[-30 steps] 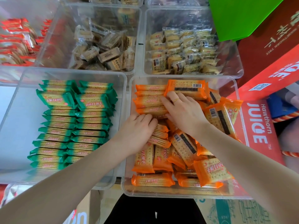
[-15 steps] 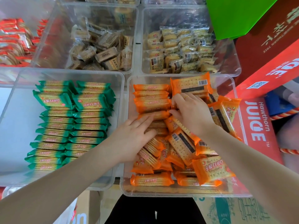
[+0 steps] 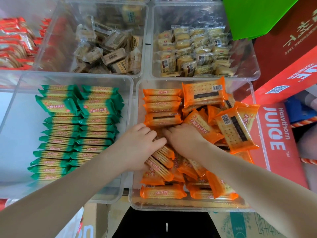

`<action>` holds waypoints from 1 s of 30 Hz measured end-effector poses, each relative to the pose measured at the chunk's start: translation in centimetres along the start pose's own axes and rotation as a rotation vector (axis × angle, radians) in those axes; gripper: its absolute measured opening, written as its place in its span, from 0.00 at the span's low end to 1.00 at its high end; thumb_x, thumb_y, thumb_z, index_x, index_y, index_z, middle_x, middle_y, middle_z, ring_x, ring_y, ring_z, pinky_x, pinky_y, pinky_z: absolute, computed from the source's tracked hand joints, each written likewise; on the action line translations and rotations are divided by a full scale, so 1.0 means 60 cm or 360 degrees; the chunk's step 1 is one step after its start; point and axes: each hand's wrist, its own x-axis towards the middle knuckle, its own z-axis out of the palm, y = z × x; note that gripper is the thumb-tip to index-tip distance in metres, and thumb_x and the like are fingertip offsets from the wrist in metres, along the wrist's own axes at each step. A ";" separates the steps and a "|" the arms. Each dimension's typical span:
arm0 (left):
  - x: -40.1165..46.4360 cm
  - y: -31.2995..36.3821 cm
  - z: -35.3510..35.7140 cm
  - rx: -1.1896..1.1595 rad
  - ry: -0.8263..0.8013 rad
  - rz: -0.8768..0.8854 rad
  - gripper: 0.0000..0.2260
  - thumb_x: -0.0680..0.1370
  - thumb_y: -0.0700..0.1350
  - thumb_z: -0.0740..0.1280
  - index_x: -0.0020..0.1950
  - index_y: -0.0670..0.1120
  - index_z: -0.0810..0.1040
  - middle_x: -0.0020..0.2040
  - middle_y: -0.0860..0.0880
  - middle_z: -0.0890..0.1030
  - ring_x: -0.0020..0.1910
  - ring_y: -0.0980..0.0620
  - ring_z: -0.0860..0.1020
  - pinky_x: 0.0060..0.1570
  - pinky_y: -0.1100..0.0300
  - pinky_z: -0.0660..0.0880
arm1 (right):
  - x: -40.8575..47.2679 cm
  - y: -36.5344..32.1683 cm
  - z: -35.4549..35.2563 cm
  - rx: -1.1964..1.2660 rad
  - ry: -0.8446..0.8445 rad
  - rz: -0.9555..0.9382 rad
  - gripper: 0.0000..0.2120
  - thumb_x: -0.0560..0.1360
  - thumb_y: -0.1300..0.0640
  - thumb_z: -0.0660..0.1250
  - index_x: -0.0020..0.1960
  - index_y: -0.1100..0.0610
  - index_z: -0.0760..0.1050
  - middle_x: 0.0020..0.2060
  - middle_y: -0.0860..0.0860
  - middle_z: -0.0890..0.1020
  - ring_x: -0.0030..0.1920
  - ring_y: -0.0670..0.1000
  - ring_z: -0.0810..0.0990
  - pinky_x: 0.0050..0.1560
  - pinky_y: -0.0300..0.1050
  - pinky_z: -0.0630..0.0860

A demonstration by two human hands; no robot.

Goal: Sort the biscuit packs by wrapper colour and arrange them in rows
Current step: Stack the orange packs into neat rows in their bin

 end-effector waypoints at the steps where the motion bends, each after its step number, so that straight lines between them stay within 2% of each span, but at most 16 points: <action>1: -0.005 0.001 -0.002 0.0000 0.0025 0.0020 0.30 0.58 0.60 0.73 0.56 0.48 0.75 0.43 0.47 0.80 0.46 0.45 0.80 0.51 0.50 0.75 | 0.002 0.000 0.003 0.0019 -0.0005 0.0025 0.17 0.80 0.57 0.53 0.68 0.57 0.64 0.61 0.51 0.75 0.61 0.52 0.74 0.60 0.44 0.66; 3: -0.014 0.001 -0.003 -0.0002 0.0104 0.0066 0.30 0.58 0.59 0.72 0.57 0.48 0.74 0.44 0.46 0.80 0.46 0.44 0.80 0.51 0.49 0.75 | 0.004 0.000 0.011 0.0013 0.0050 0.0071 0.15 0.78 0.57 0.57 0.64 0.57 0.68 0.58 0.50 0.77 0.58 0.52 0.76 0.58 0.44 0.67; 5: -0.025 0.000 -0.011 0.0048 0.0163 0.0087 0.32 0.56 0.59 0.74 0.57 0.49 0.73 0.46 0.46 0.80 0.47 0.45 0.79 0.52 0.49 0.75 | 0.009 -0.002 0.007 0.0011 0.0246 0.0106 0.08 0.70 0.57 0.69 0.48 0.56 0.77 0.42 0.51 0.83 0.43 0.52 0.82 0.46 0.46 0.73; 6: -0.030 -0.002 -0.015 0.0066 0.0212 0.0088 0.33 0.56 0.58 0.74 0.58 0.50 0.72 0.47 0.46 0.80 0.47 0.45 0.79 0.52 0.49 0.75 | 0.016 -0.005 0.004 0.0026 0.0274 0.0138 0.08 0.62 0.58 0.75 0.38 0.55 0.78 0.32 0.50 0.82 0.34 0.52 0.82 0.39 0.43 0.73; 7: -0.035 -0.004 -0.020 0.0084 0.0257 0.0078 0.33 0.56 0.58 0.75 0.58 0.50 0.71 0.48 0.46 0.80 0.48 0.45 0.79 0.52 0.49 0.75 | 0.025 -0.008 0.002 -0.0019 0.0186 0.0176 0.11 0.56 0.58 0.78 0.31 0.53 0.77 0.27 0.49 0.80 0.28 0.51 0.80 0.36 0.42 0.73; 10: -0.042 -0.009 -0.034 0.0105 0.0309 -0.0023 0.35 0.56 0.56 0.76 0.60 0.51 0.69 0.51 0.46 0.80 0.51 0.45 0.79 0.52 0.50 0.74 | 0.035 -0.011 0.002 -0.0095 0.0203 0.0093 0.16 0.44 0.55 0.80 0.21 0.52 0.73 0.19 0.47 0.74 0.20 0.49 0.74 0.32 0.40 0.73; 12: -0.036 -0.011 -0.041 0.0102 0.0288 -0.0077 0.37 0.55 0.56 0.77 0.60 0.51 0.68 0.51 0.46 0.80 0.51 0.45 0.79 0.51 0.50 0.74 | 0.027 -0.006 0.003 -0.0211 0.0155 0.0048 0.13 0.46 0.53 0.78 0.22 0.49 0.74 0.20 0.46 0.74 0.21 0.49 0.74 0.34 0.40 0.73; 14: -0.030 -0.012 -0.041 0.0083 0.0256 -0.0123 0.38 0.52 0.55 0.79 0.60 0.51 0.71 0.50 0.46 0.80 0.50 0.45 0.79 0.49 0.50 0.75 | 0.013 0.000 0.009 -0.0295 0.0130 0.0013 0.10 0.50 0.55 0.77 0.28 0.49 0.77 0.25 0.46 0.77 0.26 0.48 0.76 0.38 0.42 0.70; 17: -0.023 -0.015 -0.045 0.0074 0.0198 -0.0162 0.38 0.51 0.55 0.79 0.59 0.51 0.75 0.49 0.46 0.80 0.49 0.46 0.79 0.48 0.49 0.75 | 0.009 0.013 0.007 -0.0248 0.0137 0.0044 0.10 0.54 0.57 0.77 0.30 0.50 0.77 0.26 0.45 0.78 0.27 0.49 0.77 0.36 0.41 0.69; 19: -0.021 -0.010 -0.056 0.0096 0.0089 -0.0107 0.37 0.59 0.56 0.76 0.66 0.53 0.70 0.58 0.47 0.76 0.58 0.47 0.75 0.57 0.48 0.70 | 0.010 0.022 0.005 -0.0207 0.0145 0.0064 0.12 0.55 0.56 0.79 0.29 0.50 0.76 0.25 0.45 0.77 0.26 0.49 0.77 0.36 0.41 0.67; 21: -0.019 -0.008 -0.047 0.0115 0.0035 -0.0100 0.35 0.69 0.57 0.69 0.72 0.55 0.59 0.65 0.50 0.68 0.66 0.49 0.66 0.66 0.52 0.61 | 0.009 0.031 0.002 -0.0155 0.0148 0.0106 0.14 0.54 0.55 0.80 0.28 0.50 0.74 0.23 0.45 0.76 0.25 0.49 0.77 0.37 0.41 0.66; 22: -0.017 -0.003 -0.044 0.0099 -0.0016 -0.0096 0.33 0.70 0.58 0.67 0.72 0.54 0.59 0.65 0.50 0.69 0.65 0.49 0.67 0.66 0.53 0.61 | 0.007 0.035 0.000 -0.0133 0.0165 0.0122 0.14 0.52 0.55 0.80 0.27 0.50 0.73 0.22 0.45 0.76 0.24 0.49 0.76 0.36 0.40 0.67; 25: -0.008 0.021 -0.028 0.0085 -0.0058 -0.0058 0.30 0.67 0.59 0.68 0.66 0.50 0.68 0.54 0.49 0.76 0.54 0.48 0.74 0.57 0.54 0.66 | 0.005 0.036 -0.011 -0.0151 0.0176 0.0165 0.16 0.47 0.56 0.79 0.26 0.50 0.73 0.19 0.45 0.75 0.21 0.48 0.75 0.36 0.37 0.70; 30: 0.014 0.036 -0.011 0.0088 -0.0096 -0.0238 0.30 0.70 0.59 0.65 0.68 0.47 0.63 0.59 0.50 0.73 0.57 0.49 0.71 0.58 0.57 0.65 | 0.008 0.037 0.001 -0.0184 0.0260 0.0163 0.15 0.49 0.60 0.78 0.25 0.51 0.72 0.18 0.45 0.74 0.20 0.49 0.74 0.36 0.38 0.70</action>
